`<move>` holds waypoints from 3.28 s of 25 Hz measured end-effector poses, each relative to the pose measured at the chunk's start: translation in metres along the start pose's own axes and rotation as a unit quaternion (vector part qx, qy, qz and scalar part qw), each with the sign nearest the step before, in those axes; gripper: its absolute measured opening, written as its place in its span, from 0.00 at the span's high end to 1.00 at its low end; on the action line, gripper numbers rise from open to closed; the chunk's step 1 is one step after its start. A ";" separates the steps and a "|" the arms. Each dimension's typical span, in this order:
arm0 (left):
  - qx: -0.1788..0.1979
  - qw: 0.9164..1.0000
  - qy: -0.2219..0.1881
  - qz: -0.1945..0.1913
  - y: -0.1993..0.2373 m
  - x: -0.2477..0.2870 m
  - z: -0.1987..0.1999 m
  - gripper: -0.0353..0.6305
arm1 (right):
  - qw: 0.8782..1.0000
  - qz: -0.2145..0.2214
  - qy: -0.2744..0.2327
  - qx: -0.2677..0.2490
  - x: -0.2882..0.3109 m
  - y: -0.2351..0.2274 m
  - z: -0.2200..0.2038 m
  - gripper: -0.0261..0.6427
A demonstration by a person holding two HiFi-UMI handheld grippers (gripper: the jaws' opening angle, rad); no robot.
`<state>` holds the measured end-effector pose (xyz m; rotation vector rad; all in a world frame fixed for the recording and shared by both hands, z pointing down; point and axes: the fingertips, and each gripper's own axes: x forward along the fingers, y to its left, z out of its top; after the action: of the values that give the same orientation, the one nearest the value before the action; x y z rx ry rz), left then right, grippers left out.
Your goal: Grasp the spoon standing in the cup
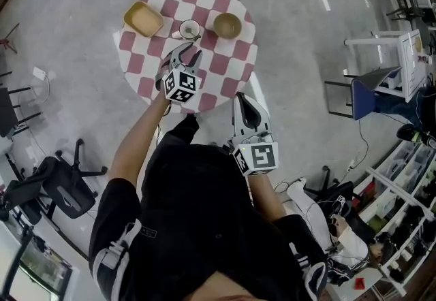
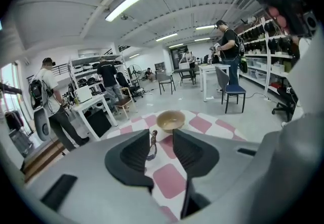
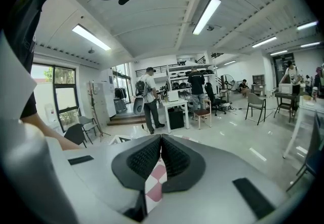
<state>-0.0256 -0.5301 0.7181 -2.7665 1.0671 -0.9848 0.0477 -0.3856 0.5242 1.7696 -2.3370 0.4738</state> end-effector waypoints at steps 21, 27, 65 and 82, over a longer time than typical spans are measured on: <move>0.026 0.998 0.059 0.014 0.015 0.068 -0.026 0.86 | 0.999 -0.023 0.021 0.017 0.003 -0.019 -0.019 0.92; 0.026 0.998 0.055 0.031 0.016 0.057 -0.017 0.87 | 0.999 -0.023 0.016 0.016 -0.014 -0.025 -0.018 0.92; -0.158 0.976 -0.146 0.022 -0.310 -0.413 0.117 0.87 | 0.997 -0.013 -0.072 -0.020 -0.346 0.027 -0.055 0.92; -0.138 0.975 -0.172 -0.016 -0.313 -0.455 0.101 0.87 | 0.995 -0.051 -0.077 -0.025 -0.368 0.080 -0.062 0.92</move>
<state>-0.0398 -0.0325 0.4581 -3.0203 1.1809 -0.3516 0.0703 -0.0117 0.4511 1.9558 -2.3190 0.2688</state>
